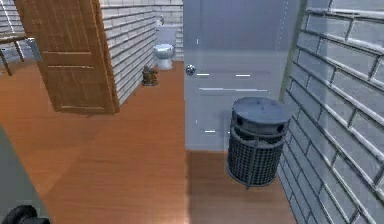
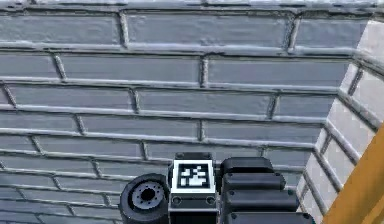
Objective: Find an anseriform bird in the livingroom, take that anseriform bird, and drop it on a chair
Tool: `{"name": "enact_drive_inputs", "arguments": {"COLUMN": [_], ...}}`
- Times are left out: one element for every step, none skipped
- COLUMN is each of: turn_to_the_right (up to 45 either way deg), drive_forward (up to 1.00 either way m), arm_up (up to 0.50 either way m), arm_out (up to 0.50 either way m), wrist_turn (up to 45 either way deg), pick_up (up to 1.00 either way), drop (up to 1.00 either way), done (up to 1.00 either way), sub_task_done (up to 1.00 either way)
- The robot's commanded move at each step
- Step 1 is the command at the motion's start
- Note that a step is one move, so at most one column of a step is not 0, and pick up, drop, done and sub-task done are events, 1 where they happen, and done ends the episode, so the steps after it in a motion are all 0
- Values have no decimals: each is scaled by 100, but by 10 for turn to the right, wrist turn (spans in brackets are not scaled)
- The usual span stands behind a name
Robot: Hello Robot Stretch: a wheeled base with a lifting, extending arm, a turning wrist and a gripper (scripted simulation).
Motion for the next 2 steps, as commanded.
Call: {"name": "enact_drive_inputs", "arguments": {"turn_to_the_right": [30,0], "drive_forward": [0,50], "arm_up": [0,0], "arm_out": [0,0], "wrist_turn": [0,0], "pick_up": [0,0], "drop": [0,0], "done": [0,0], "sub_task_done": [0,0]}}
